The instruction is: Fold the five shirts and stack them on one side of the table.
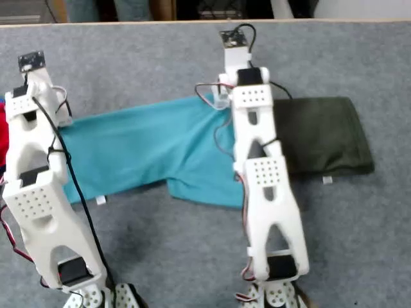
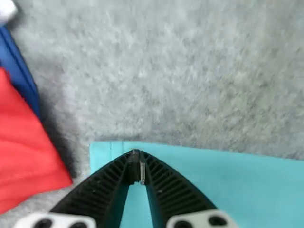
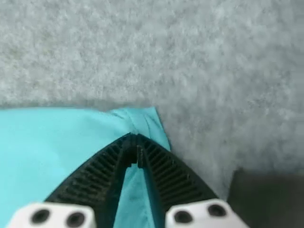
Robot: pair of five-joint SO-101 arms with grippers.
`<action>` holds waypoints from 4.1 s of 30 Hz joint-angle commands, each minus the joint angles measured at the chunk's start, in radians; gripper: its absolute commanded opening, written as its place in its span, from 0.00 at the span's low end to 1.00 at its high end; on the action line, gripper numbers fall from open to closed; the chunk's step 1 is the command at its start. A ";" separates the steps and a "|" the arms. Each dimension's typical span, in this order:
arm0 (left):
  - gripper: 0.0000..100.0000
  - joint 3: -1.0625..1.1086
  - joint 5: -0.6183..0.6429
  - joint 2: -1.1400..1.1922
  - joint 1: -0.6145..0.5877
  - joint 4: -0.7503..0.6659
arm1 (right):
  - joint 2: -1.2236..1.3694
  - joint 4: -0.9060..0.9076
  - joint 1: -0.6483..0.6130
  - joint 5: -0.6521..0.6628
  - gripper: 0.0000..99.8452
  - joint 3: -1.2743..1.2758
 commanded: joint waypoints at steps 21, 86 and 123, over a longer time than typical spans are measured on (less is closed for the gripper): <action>0.03 0.300 -0.233 -0.577 -0.022 0.064 | -0.921 0.193 -0.035 0.470 0.01 0.515; 0.03 1.162 -0.146 -1.089 -0.151 -0.399 | -1.302 -0.525 -0.390 0.769 0.03 2.157; 0.03 1.253 -0.150 -1.092 -0.113 -0.516 | -0.394 0.190 -0.315 0.980 0.28 0.492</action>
